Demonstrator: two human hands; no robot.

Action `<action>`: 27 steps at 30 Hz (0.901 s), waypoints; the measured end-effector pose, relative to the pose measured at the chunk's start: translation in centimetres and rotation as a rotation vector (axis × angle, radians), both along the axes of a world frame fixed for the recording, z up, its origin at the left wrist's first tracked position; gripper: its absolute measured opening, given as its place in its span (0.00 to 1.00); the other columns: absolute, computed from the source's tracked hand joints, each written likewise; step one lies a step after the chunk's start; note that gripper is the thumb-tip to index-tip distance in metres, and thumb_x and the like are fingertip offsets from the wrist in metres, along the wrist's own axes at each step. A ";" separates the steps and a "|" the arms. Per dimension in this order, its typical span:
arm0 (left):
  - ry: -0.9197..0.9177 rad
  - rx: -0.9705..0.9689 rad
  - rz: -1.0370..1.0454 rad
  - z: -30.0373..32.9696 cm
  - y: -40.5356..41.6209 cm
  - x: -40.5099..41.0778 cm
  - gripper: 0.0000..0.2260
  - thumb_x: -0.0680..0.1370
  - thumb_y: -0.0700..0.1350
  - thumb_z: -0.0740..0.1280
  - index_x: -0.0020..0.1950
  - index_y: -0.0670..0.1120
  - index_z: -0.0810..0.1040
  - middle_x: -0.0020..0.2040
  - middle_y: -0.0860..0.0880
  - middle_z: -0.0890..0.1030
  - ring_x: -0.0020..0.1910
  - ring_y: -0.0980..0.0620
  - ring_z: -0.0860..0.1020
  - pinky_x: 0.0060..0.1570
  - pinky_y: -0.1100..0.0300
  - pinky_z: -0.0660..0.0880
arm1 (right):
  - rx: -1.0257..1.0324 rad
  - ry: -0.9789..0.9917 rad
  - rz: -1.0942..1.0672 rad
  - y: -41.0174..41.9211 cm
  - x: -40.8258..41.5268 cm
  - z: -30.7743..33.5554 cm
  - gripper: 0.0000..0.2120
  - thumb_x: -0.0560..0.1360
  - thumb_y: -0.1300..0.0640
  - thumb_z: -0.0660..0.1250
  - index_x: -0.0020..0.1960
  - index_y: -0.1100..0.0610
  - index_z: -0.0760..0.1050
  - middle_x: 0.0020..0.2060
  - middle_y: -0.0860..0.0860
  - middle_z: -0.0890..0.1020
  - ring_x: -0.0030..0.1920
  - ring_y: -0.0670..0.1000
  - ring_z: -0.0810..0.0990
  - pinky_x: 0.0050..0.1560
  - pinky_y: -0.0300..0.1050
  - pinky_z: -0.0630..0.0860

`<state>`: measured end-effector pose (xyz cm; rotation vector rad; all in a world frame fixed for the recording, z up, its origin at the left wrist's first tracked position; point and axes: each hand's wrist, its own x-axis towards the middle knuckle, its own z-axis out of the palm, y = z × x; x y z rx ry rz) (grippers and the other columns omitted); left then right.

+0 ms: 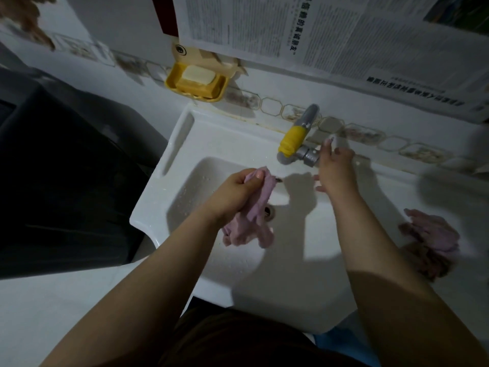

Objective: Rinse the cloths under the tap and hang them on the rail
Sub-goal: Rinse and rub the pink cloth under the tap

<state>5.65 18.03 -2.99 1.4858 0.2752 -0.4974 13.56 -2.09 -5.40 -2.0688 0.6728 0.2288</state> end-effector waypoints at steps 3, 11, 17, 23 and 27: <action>0.046 -0.123 0.057 0.6 -0.8 0.1 0.11 0.83 0.43 0.57 0.53 0.47 0.80 0.47 0.43 0.82 0.46 0.46 0.79 0.49 0.52 0.76 | -0.080 0.074 0.092 -1.0 3.0 -1.0 0.47 0.62 0.22 0.48 0.70 0.52 0.59 0.62 0.60 0.76 0.56 0.64 0.79 0.56 0.63 0.76; 0.190 -0.343 0.209 2.8 -2.0 0.5 0.13 0.81 0.42 0.61 0.63 0.38 0.75 0.61 0.33 0.77 0.58 0.35 0.77 0.64 0.35 0.68 | -0.266 -0.060 0.158 -1.5 4.0 -3.2 0.13 0.76 0.50 0.55 0.50 0.58 0.71 0.48 0.64 0.81 0.47 0.64 0.81 0.48 0.61 0.79; 0.225 -0.430 0.159 3.1 -2.6 0.5 0.17 0.78 0.38 0.63 0.66 0.35 0.70 0.62 0.27 0.73 0.60 0.24 0.72 0.58 0.29 0.69 | -0.166 -0.074 0.082 -2.1 3.9 -5.0 0.24 0.68 0.42 0.48 0.51 0.57 0.70 0.48 0.62 0.82 0.46 0.64 0.82 0.47 0.62 0.79; 0.196 -0.284 0.118 3.3 -3.0 0.3 0.09 0.81 0.38 0.59 0.58 0.43 0.77 0.57 0.35 0.78 0.55 0.38 0.77 0.61 0.39 0.71 | -0.164 -0.078 0.066 -3.0 4.7 -7.3 0.26 0.67 0.40 0.47 0.52 0.56 0.70 0.47 0.62 0.82 0.45 0.66 0.82 0.47 0.65 0.79; 0.180 -0.271 0.104 3.5 -3.2 0.3 0.09 0.81 0.37 0.59 0.55 0.46 0.76 0.49 0.43 0.80 0.49 0.44 0.77 0.53 0.48 0.73 | -0.170 -0.086 0.070 -3.7 5.3 -8.7 0.30 0.65 0.36 0.44 0.51 0.56 0.69 0.46 0.62 0.82 0.44 0.66 0.82 0.46 0.65 0.79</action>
